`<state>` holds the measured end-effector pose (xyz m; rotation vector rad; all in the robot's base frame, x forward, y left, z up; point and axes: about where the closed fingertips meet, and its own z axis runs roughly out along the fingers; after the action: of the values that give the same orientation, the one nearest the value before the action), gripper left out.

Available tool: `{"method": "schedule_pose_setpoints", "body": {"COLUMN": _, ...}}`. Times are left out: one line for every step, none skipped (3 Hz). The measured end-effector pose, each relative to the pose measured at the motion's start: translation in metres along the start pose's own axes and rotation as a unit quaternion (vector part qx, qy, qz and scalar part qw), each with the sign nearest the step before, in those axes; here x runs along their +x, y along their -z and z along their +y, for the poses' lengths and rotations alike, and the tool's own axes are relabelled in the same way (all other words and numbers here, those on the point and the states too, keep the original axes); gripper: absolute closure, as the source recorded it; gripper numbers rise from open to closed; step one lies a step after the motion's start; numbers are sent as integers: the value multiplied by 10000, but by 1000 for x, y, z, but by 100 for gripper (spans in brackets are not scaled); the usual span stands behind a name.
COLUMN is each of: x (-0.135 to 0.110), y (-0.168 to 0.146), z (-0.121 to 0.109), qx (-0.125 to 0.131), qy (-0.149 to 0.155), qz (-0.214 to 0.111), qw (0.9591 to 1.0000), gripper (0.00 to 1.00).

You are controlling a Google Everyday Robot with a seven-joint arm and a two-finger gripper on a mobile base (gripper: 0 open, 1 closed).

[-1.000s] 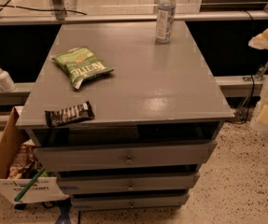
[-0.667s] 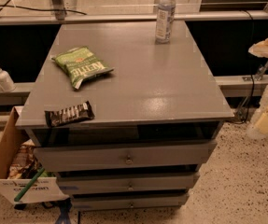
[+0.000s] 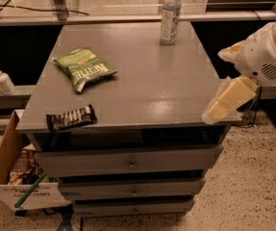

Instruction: Move blue plastic bottle near green jalapeno chip bag

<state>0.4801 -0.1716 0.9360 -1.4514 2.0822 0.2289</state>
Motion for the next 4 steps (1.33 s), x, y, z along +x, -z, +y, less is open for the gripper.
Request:
{"method": "schedule_pose_setpoints", "body": {"x": -19, "y": -54, "z": -44, "qx": 58, "qy": -265, "qz": -437, "qw": 9987, "gripper": 0}}
{"method": "schedule_pose_setpoints", "body": {"x": -19, "y": -54, "z": -44, "qx": 59, "qy": -265, "qz": -439, "qw": 9987, "gripper": 0}}
{"method": "schedule_pose_setpoints", "body": {"x": -21, "y": -66, "z": -58, "qx": 199, "qy": -300, "qz": -686, "qw": 9970, "gripper": 0}}
{"method": "schedule_pose_setpoints", "body": {"x": -27, "y": -82, "z": -99, "qx": 517, "qy": -496, "qz": -1222, "qw": 9899, "gripper": 0}}
